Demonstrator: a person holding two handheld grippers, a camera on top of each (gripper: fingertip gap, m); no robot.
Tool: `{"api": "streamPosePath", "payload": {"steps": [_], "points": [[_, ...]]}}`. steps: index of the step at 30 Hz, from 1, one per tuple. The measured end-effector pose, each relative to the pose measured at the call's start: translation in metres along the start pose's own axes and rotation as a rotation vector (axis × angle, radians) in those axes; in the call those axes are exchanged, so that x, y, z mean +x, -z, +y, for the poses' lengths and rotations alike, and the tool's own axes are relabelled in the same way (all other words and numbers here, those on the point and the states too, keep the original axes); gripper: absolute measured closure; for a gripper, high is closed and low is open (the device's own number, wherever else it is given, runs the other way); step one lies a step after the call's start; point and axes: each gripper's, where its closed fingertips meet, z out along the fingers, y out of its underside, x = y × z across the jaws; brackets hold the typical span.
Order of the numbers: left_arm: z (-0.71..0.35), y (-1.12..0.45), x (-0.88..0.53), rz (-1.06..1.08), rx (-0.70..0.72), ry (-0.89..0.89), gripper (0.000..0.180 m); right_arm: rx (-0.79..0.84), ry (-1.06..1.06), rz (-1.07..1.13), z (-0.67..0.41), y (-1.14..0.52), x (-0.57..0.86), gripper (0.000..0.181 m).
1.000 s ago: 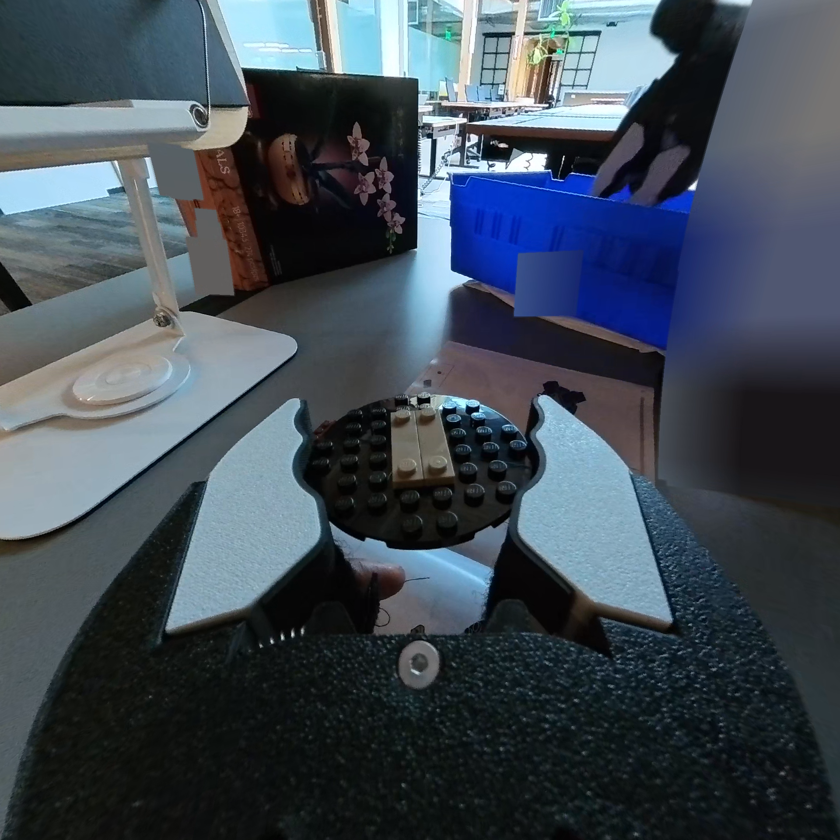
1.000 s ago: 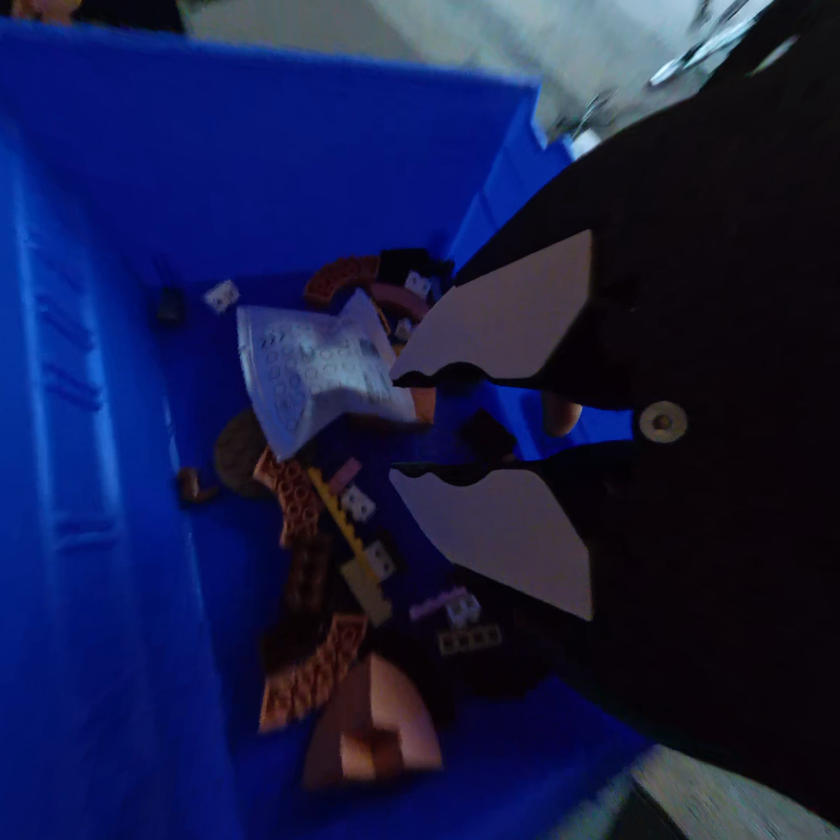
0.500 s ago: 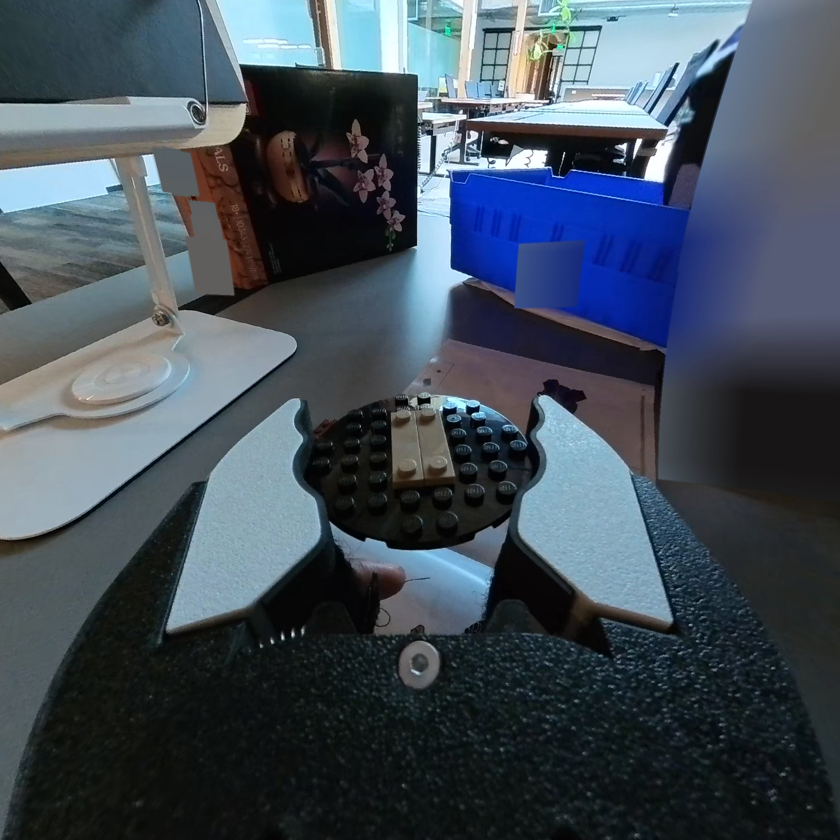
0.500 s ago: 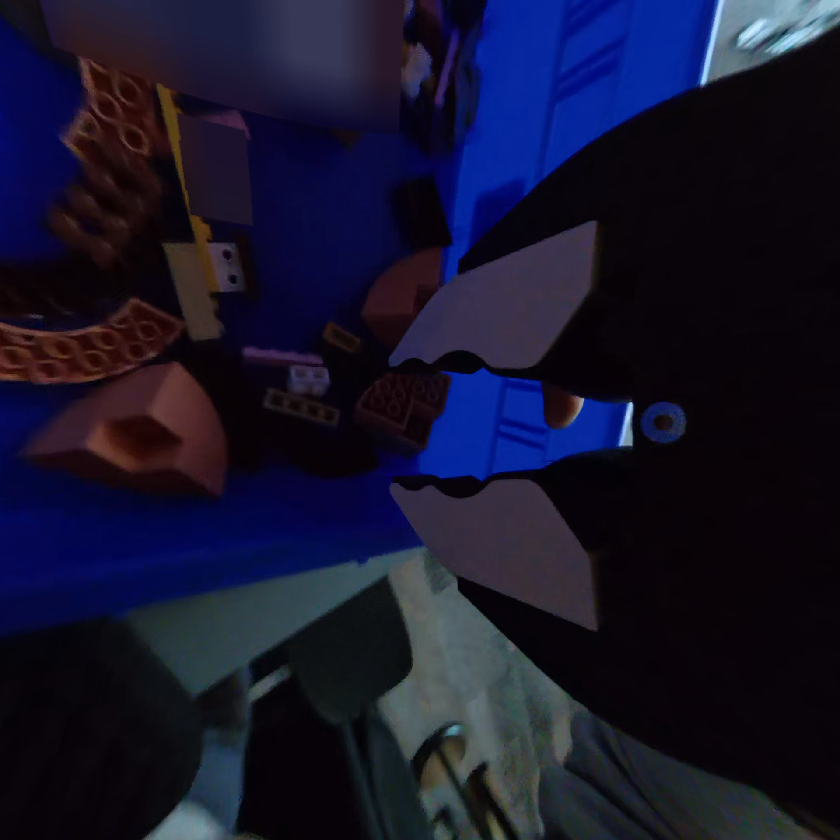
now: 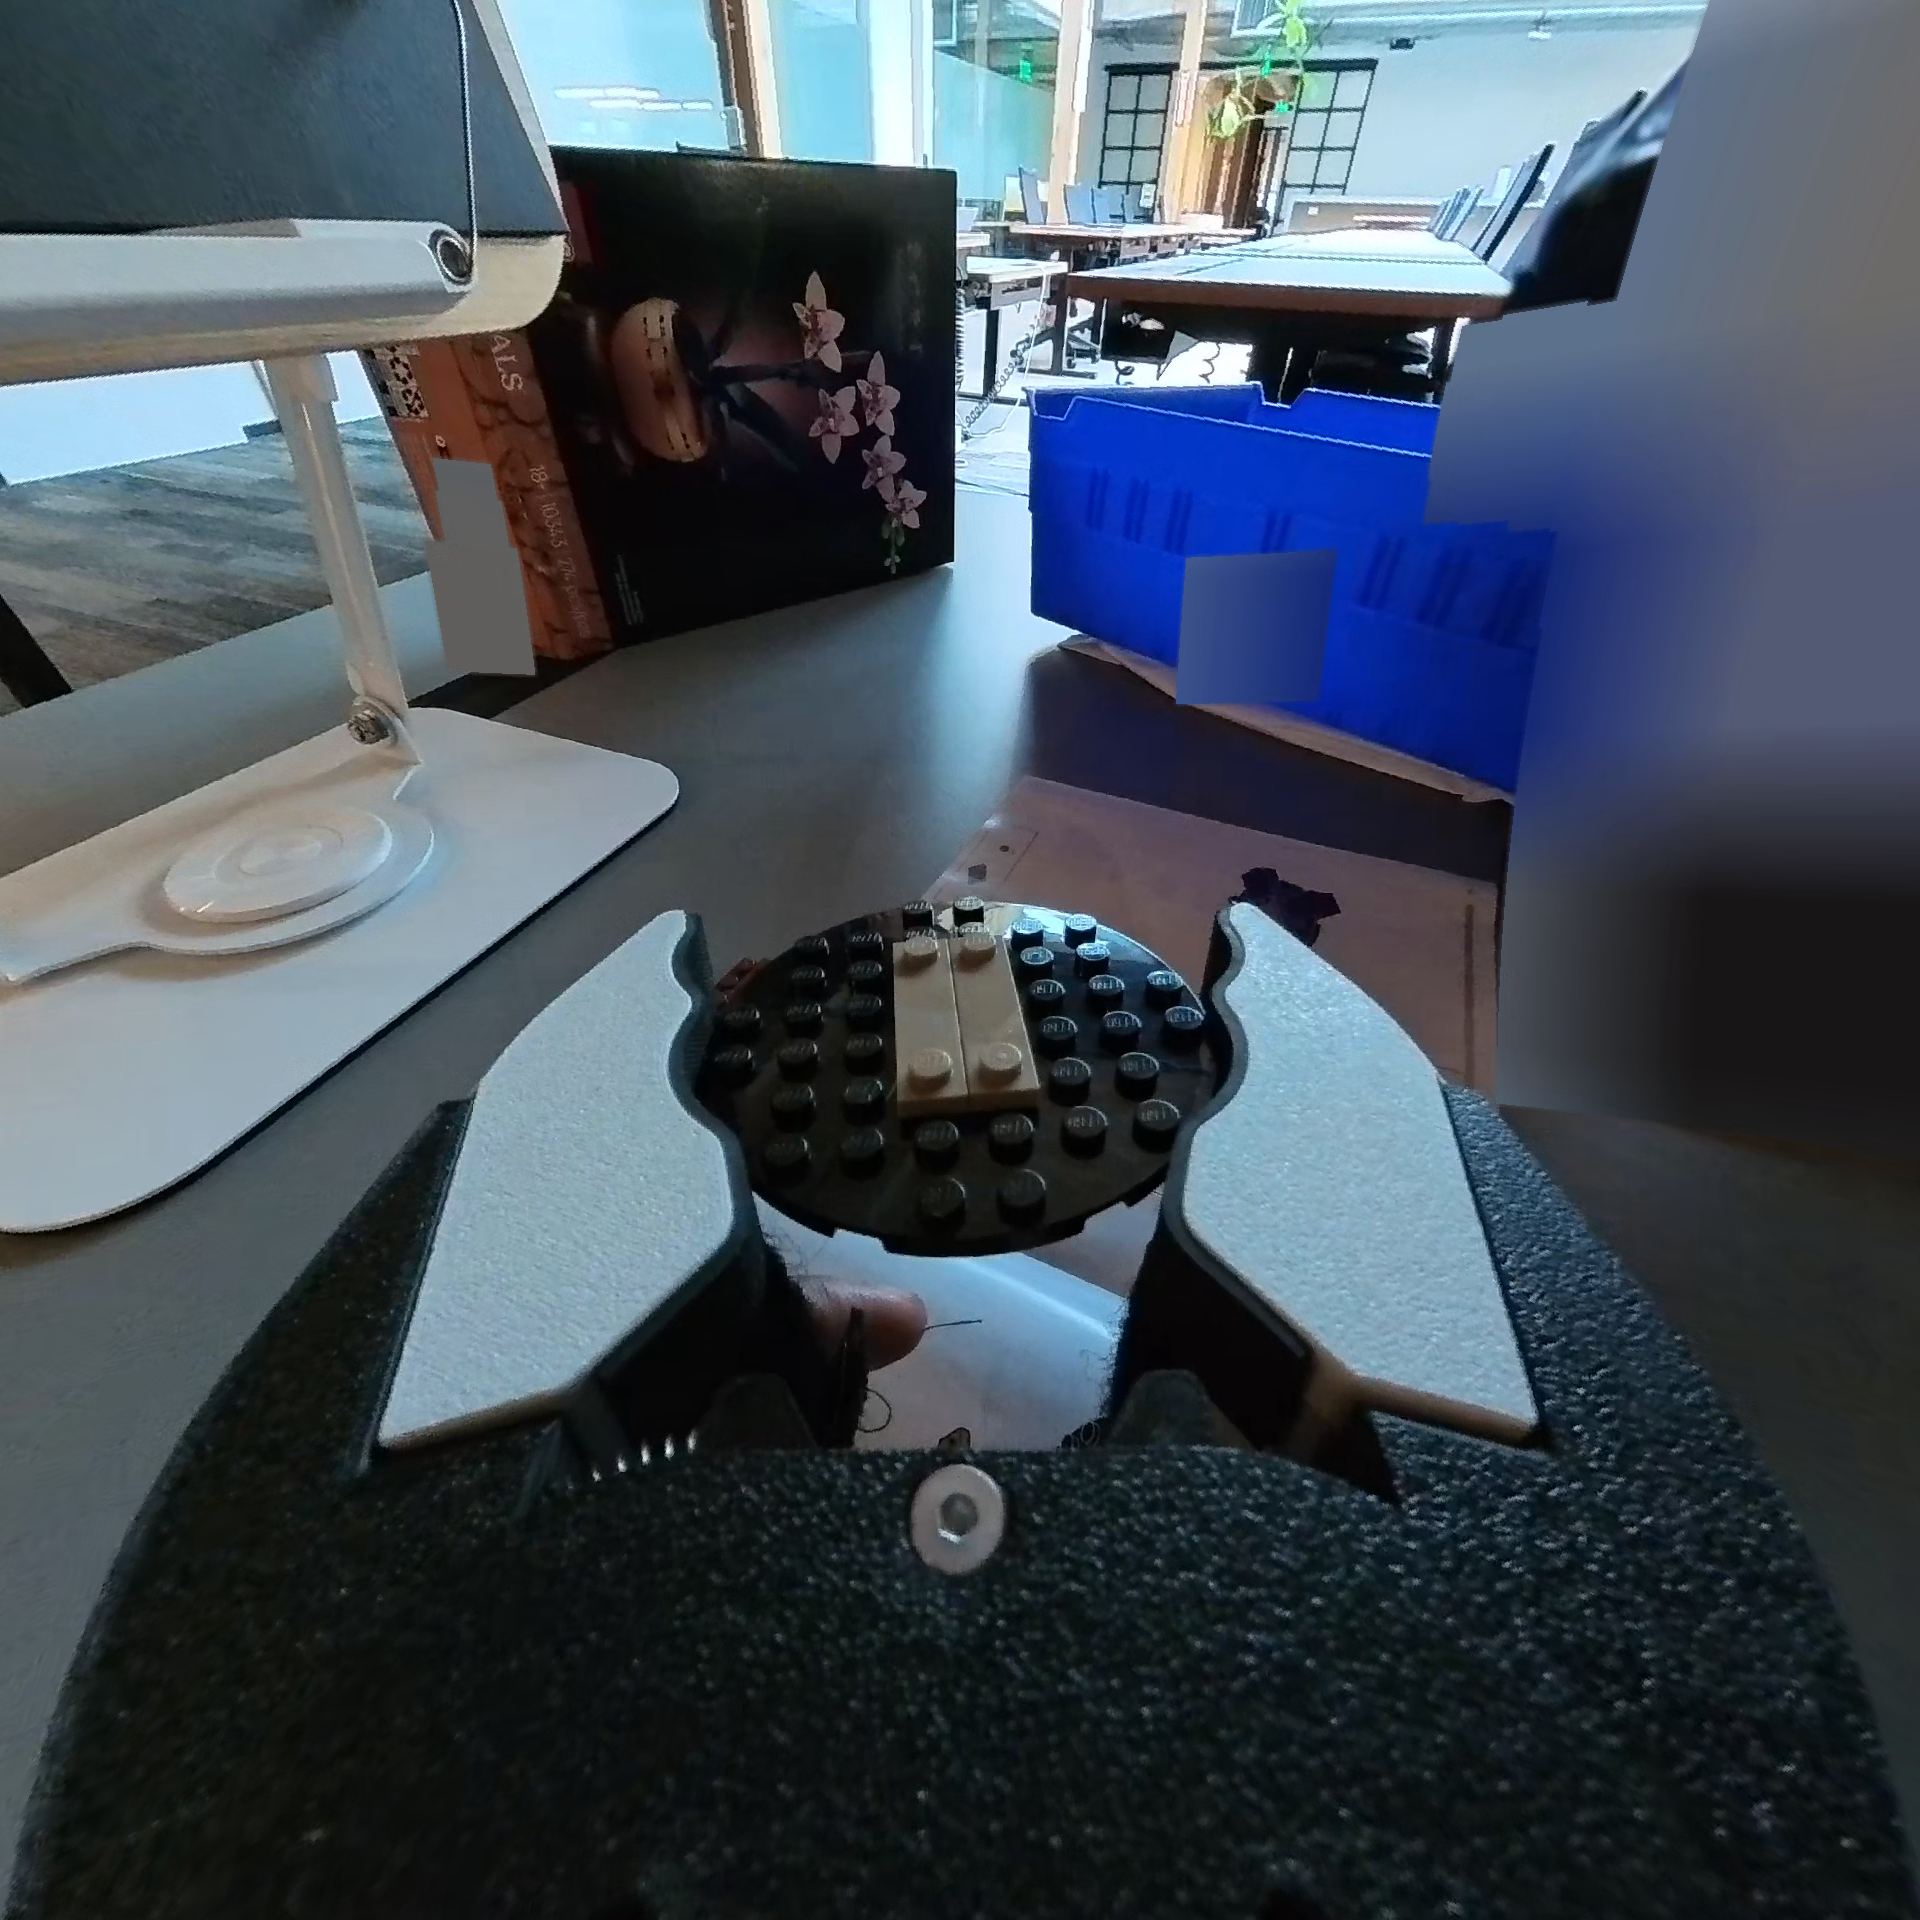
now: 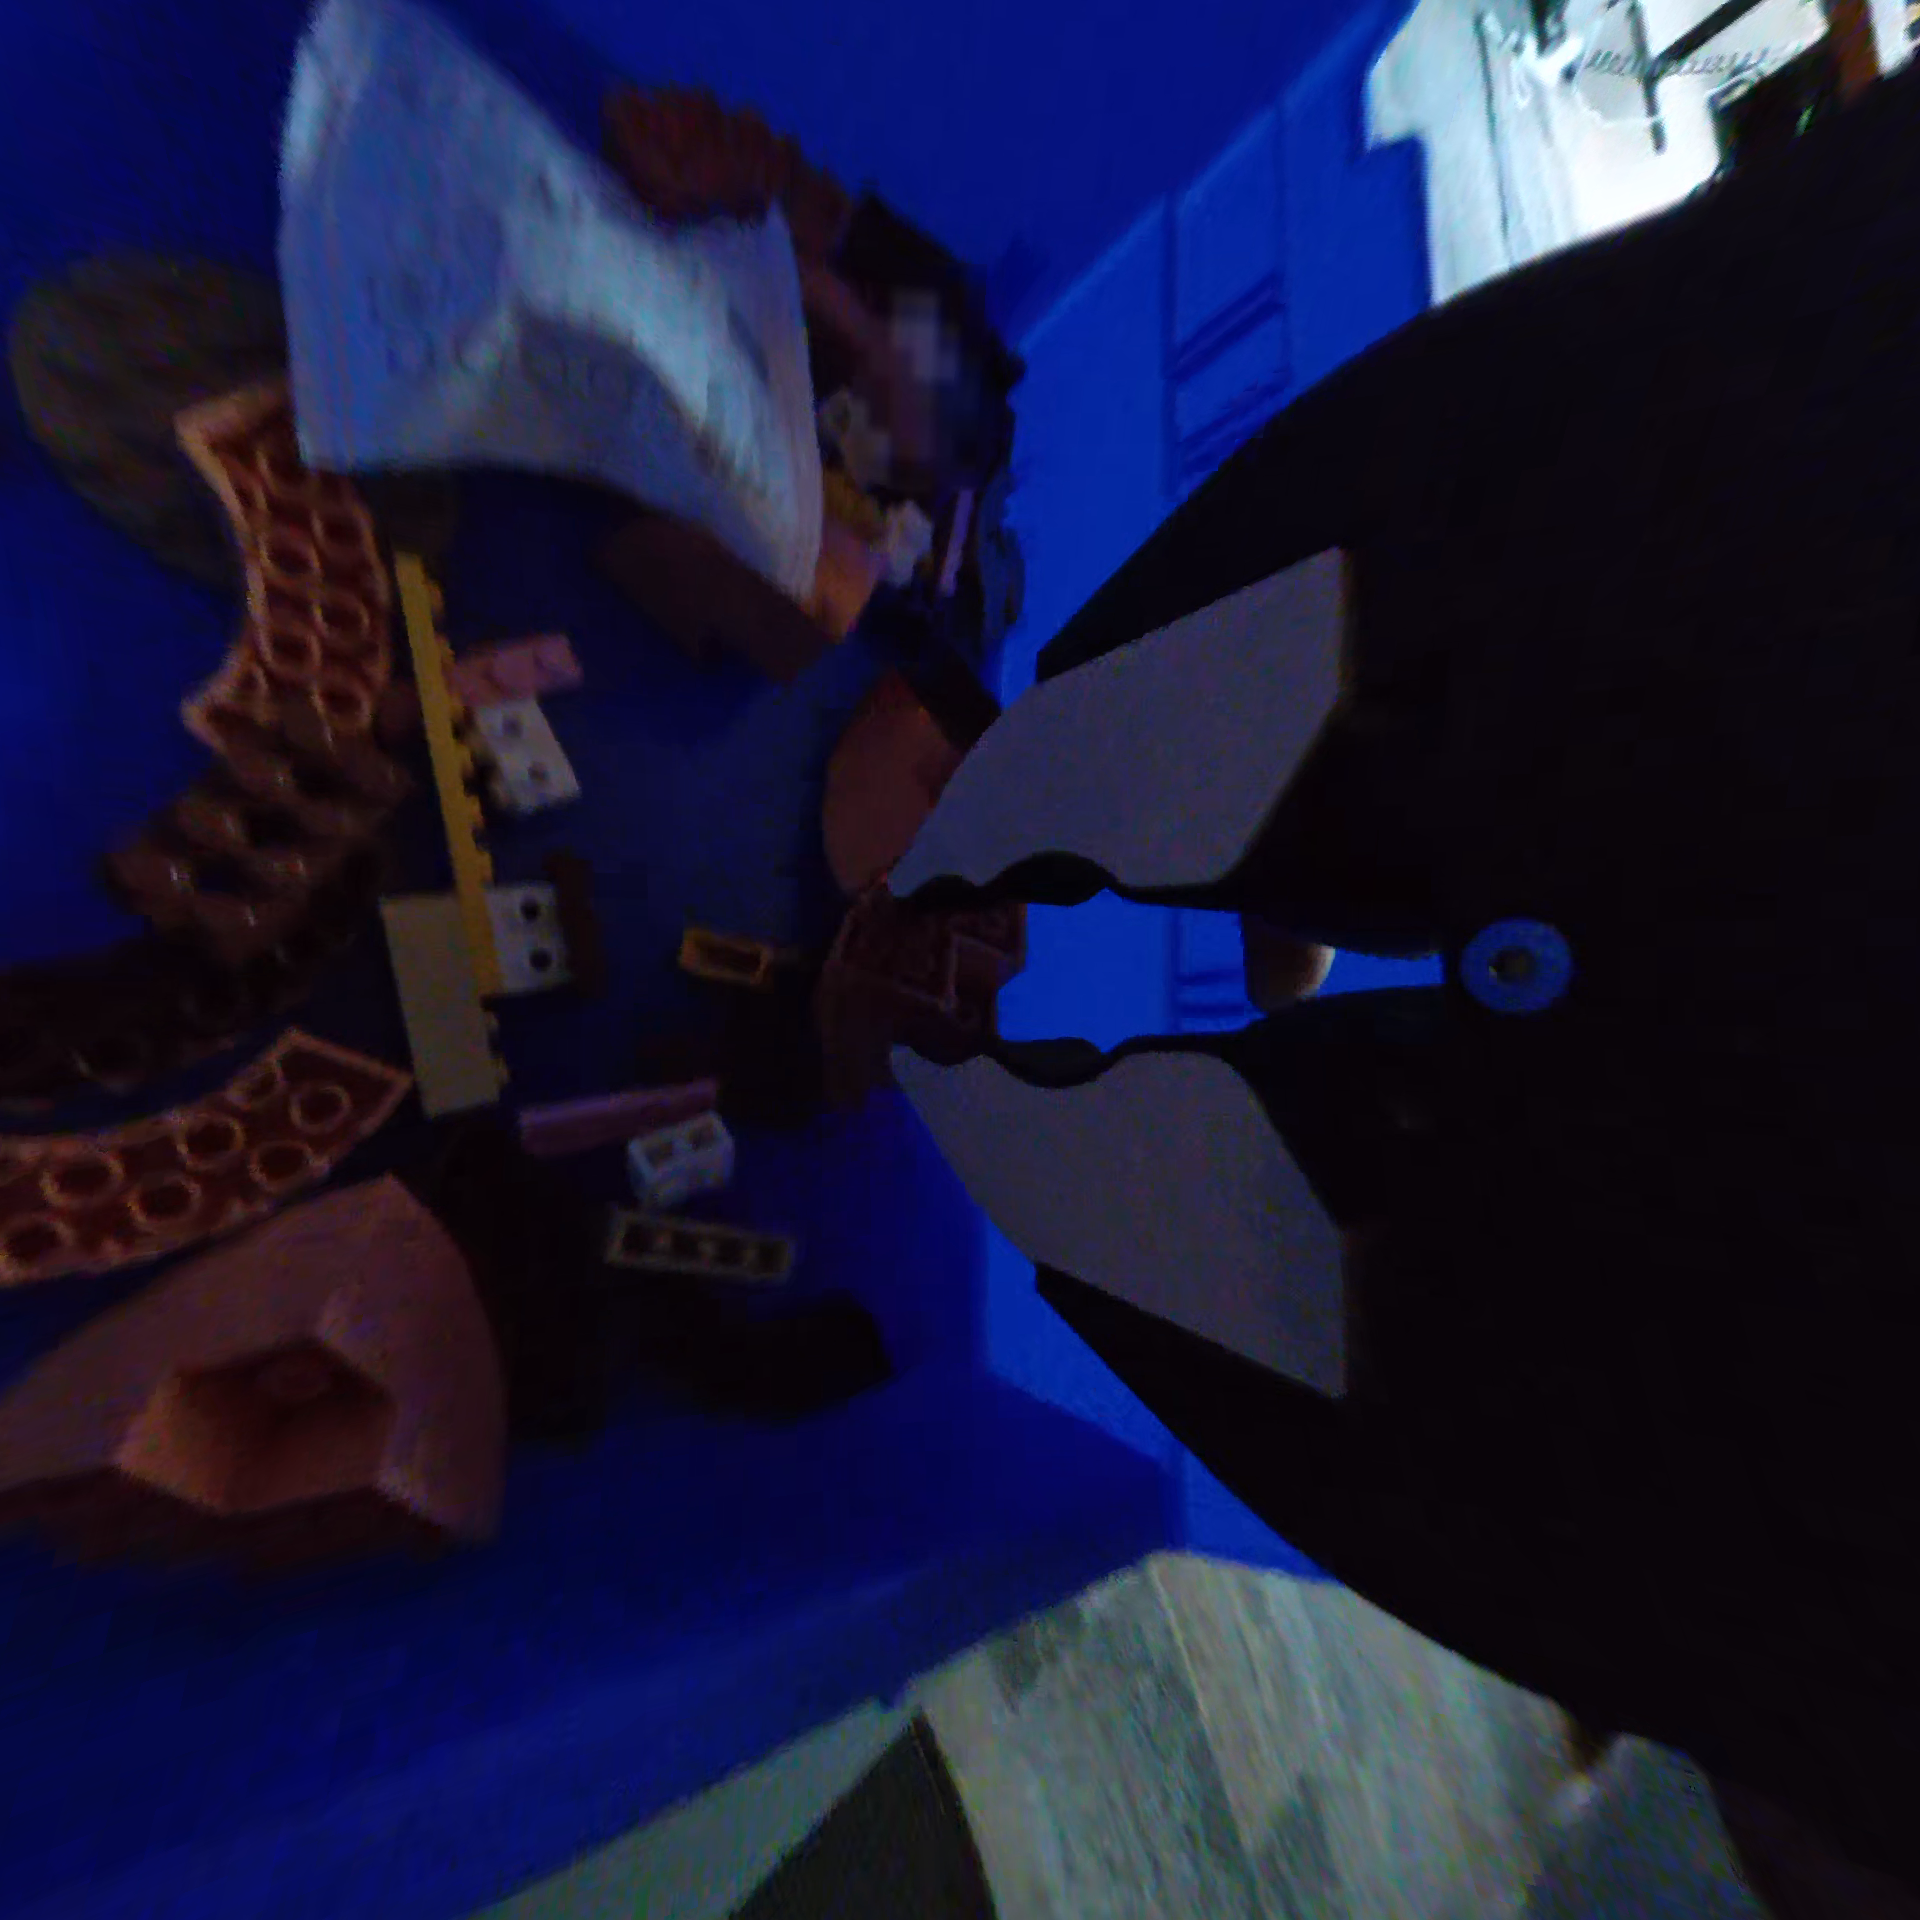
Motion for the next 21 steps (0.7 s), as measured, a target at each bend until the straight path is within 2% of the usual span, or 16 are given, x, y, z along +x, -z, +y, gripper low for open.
{"api": "streamPosePath", "payload": {"steps": [1,4,7,11,18,21], "points": [[0.000,0.000,0.000,0.000,0.001,0.002,0.091,0.024,-0.008,0.041,-0.002,0.002,0.010,0.161],[0.000,0.000,-0.001,-0.002,0.006,0.003,0.091,0.106,-0.026,0.126,-0.008,0.011,0.032,0.161],[0.000,0.001,-0.001,0.000,0.002,0.003,0.091,0.189,-0.050,0.279,-0.018,0.023,0.064,0.170],[-0.001,0.000,-0.002,-0.001,0.002,0.006,0.091,0.192,-0.058,0.320,-0.021,0.023,0.081,0.171],[-0.001,0.000,-0.002,0.003,0.003,0.012,0.091,0.258,-0.093,0.164,-0.029,0.024,0.057,0.165],[0.000,0.000,-0.002,0.003,0.005,0.010,0.091,0.298,-0.094,0.023,-0.033,0.026,0.034,0.154]]}}
